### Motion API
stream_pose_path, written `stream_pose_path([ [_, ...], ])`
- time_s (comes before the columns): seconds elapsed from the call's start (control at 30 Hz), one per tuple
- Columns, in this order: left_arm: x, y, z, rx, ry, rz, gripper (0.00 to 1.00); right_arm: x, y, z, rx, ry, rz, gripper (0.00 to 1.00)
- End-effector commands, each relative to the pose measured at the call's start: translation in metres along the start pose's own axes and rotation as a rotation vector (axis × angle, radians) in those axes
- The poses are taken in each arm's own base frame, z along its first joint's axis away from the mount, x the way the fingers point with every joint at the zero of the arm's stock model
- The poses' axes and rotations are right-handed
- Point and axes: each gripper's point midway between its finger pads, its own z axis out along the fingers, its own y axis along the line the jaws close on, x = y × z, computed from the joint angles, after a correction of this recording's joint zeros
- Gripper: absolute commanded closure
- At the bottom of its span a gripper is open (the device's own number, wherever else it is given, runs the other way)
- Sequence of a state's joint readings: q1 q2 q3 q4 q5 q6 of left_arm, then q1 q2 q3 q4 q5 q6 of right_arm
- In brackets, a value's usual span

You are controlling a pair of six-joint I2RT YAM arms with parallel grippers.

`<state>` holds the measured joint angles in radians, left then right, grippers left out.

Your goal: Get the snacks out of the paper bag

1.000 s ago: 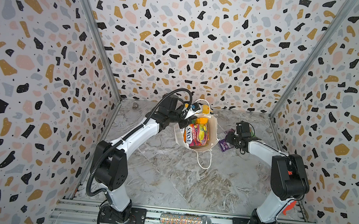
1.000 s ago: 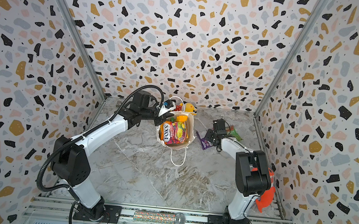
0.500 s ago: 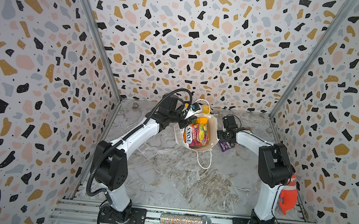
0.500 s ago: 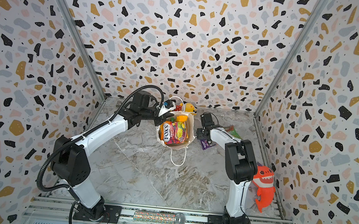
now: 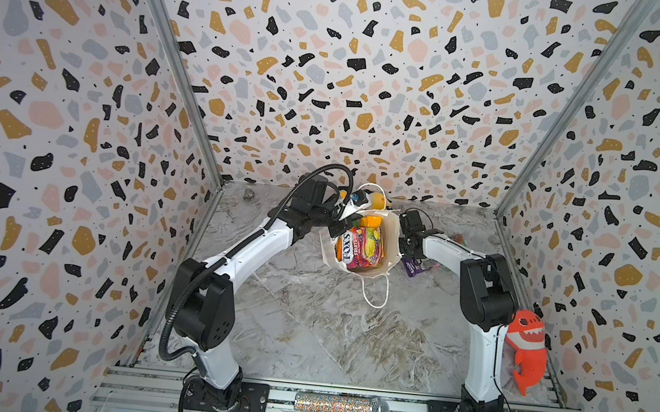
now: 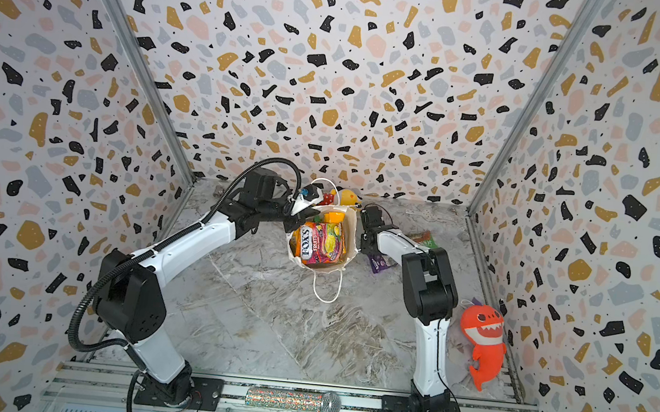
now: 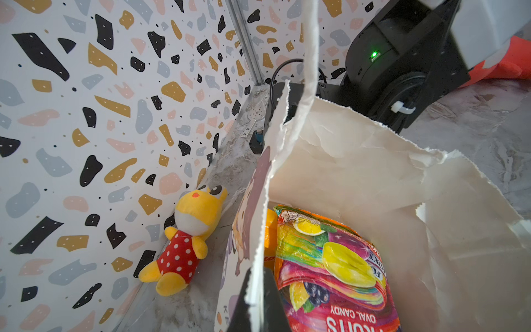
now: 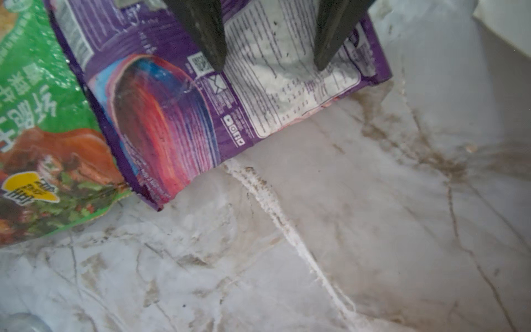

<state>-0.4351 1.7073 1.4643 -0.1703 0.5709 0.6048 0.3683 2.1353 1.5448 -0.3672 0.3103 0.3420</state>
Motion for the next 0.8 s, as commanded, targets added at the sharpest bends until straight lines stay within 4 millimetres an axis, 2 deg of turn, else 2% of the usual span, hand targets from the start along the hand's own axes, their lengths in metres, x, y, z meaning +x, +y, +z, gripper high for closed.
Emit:
stream_pose_path([
  [0.0, -0.021, -0.004, -0.011, 0.000, -0.061, 0.019, 1.00, 0.003, -0.012, 0.006, 0.048, 0.028, 0.069, 0.51],
  [0.27, -0.024, -0.005, -0.013, 0.000, -0.069, 0.021, 1.00, -0.008, -0.034, 0.019, 0.070, 0.031, 0.209, 0.53],
  [0.5, -0.026, -0.003, -0.013, -0.002, -0.070, 0.021, 1.00, -0.025, -0.036, 0.018, 0.044, 0.012, 0.240, 0.51],
  [0.63, -0.028, -0.003, -0.014, -0.003, -0.072, 0.027, 1.00, -0.044, -0.029, -0.004, -0.024, -0.036, 0.234, 0.48],
  [0.77, -0.027, -0.003, -0.012, 0.000, -0.068, 0.025, 1.00, -0.074, -0.023, -0.049, -0.089, -0.121, 0.216, 0.45],
])
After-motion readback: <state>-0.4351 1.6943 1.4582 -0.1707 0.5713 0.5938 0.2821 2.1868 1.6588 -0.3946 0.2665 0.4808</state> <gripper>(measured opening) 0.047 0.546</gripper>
